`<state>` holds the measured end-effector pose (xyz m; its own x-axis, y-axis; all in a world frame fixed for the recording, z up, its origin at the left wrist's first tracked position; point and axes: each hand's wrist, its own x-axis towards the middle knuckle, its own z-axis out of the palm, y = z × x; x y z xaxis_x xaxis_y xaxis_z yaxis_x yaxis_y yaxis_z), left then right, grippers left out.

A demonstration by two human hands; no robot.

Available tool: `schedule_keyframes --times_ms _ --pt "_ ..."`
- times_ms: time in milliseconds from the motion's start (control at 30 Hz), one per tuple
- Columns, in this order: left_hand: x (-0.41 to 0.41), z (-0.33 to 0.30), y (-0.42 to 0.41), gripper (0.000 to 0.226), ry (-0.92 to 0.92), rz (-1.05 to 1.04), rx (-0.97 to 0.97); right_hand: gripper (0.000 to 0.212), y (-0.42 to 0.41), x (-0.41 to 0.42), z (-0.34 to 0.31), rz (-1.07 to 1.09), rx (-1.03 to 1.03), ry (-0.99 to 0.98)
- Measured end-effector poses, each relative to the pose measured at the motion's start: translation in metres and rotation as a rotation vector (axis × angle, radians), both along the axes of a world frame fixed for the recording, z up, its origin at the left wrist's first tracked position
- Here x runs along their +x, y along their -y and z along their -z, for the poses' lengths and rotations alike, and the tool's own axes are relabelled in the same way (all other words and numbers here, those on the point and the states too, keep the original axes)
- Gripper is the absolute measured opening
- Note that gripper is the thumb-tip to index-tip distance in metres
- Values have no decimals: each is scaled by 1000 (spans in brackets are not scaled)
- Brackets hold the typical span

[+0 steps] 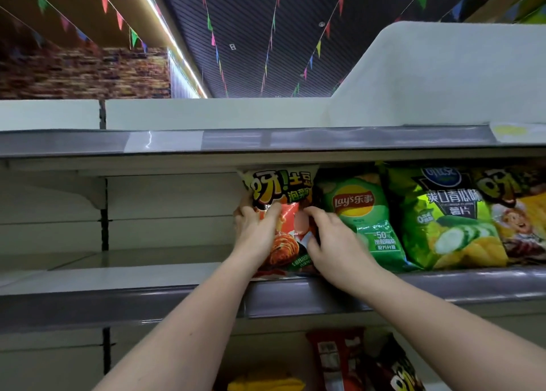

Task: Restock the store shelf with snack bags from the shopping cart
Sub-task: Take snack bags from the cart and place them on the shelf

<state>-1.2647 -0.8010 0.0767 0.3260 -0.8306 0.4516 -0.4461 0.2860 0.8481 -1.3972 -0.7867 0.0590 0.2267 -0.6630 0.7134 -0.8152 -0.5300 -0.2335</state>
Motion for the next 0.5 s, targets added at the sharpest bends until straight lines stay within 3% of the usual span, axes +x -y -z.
schedule_keyframes --times_ms 167,367,500 --pt "-1 -2 0 71 148 -56 68 49 2 -4 4 -3 22 31" --pt "3 -6 -6 79 -4 11 23 50 -9 -8 3 -40 5 79" --pt "3 -3 -20 76 3 -29 2 46 -21 -9 2 -83 -43 70"
